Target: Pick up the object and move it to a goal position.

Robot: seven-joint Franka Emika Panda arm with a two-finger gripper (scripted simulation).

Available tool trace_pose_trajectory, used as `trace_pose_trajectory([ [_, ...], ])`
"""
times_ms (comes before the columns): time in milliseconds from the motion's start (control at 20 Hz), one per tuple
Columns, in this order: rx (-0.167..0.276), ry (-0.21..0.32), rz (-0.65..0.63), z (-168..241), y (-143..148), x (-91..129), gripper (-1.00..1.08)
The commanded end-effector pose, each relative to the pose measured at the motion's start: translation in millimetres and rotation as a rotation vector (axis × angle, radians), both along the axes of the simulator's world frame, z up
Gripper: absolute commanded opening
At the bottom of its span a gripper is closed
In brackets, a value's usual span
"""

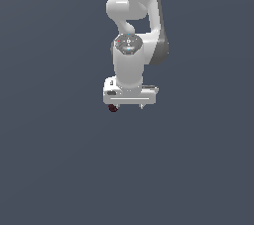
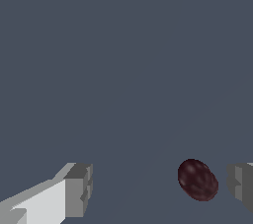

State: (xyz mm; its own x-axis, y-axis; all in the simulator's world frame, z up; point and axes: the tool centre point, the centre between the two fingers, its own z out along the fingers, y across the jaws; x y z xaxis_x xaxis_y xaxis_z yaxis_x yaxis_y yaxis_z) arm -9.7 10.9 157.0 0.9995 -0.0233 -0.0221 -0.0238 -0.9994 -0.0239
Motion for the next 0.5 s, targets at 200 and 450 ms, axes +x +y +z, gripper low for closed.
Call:
trace_pose_trajectory([
  [200, -0.006, -0.003, 0.001, 1.4, -9.1, -0.3, 1.0],
  [450, -0.021, -0.01, -0.003, 5.5, -29.3, -0.7, 1.0],
])
